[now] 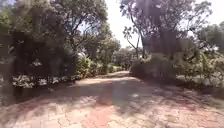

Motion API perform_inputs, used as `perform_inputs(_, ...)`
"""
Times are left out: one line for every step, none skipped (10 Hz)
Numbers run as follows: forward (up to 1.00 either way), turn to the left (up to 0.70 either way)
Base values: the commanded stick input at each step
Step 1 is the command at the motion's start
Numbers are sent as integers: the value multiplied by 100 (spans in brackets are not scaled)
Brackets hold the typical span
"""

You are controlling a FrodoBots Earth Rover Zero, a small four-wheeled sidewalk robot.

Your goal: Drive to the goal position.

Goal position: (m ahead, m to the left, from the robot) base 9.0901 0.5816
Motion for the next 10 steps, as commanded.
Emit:
perform_inputs(70, 0)
perform_inputs(70, 0)
perform_inputs(70, 0)
perform_inputs(70, 0)
perform_inputs(70, 0)
perform_inputs(70, 0)
perform_inputs(70, 0)
perform_inputs(70, 0)
perform_inputs(70, 0)
perform_inputs(70, 0)
